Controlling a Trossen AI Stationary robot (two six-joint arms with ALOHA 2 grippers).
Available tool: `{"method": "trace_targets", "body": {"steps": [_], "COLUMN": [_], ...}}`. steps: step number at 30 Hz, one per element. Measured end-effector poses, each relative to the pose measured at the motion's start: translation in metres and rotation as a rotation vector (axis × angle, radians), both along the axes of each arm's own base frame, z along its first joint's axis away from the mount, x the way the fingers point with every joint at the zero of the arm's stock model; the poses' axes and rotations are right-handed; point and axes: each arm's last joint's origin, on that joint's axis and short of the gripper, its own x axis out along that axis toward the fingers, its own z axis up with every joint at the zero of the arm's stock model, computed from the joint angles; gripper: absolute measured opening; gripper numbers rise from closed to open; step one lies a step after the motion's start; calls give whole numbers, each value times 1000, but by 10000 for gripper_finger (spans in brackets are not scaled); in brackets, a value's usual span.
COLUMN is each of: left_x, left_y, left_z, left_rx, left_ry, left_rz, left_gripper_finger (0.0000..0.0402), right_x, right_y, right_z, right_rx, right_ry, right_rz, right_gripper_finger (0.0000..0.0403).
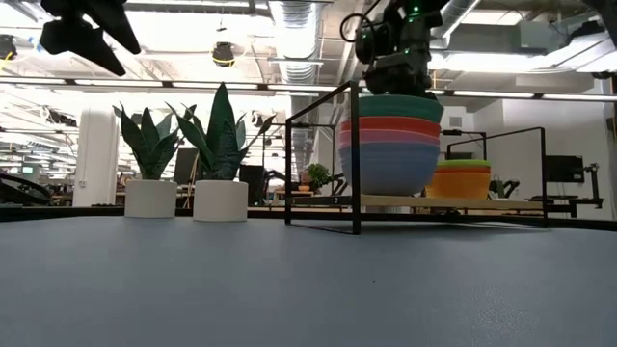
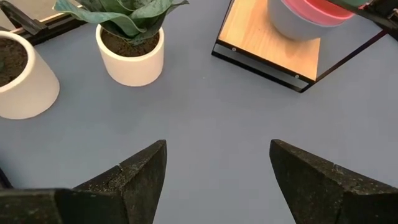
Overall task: Place and stack bowls onto a shelf
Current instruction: Stack the large green bowl on top of the large orange bowl on the shelf, then return to Home Position
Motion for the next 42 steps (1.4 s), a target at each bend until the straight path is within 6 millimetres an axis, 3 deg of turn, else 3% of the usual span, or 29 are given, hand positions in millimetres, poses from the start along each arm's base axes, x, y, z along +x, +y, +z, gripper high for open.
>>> {"method": "trace_targets", "body": {"steps": [13, 16, 19, 26, 30, 37, 42], "left_x": [-1, -1, 0, -1, -1, 0, 4], "left_y": [0, 0, 0, 0, 0, -1, 1], "left_z": [-1, -1, 0, 0, -1, -1, 5], "left_rx": [14, 14, 12, 17, -11, -1, 128], "left_ry": [17, 16, 9, 7, 6, 37, -38], "left_rz": [-7, -8, -7, -1, 2, -64, -16], "left_gripper_finger": [269, 269, 269, 269, 269, 269, 269], "right_x": [1, -1, -9, -60, -101, -174, -205], "right_y": [-3, -2, 3, 41, 73, 119, 142], "right_z": [10, 32, 71, 160, 190, 209, 202], "right_rx": [-47, -84, -160, -363, -438, -481, -473], "right_ry": [-67, -125, -247, -522, -637, -758, -921], "right_rz": [36, 42, 45, 140, 197, 235, 246], "right_gripper_finger": [164, 185, 195, 192, 189, 189, 189]}}
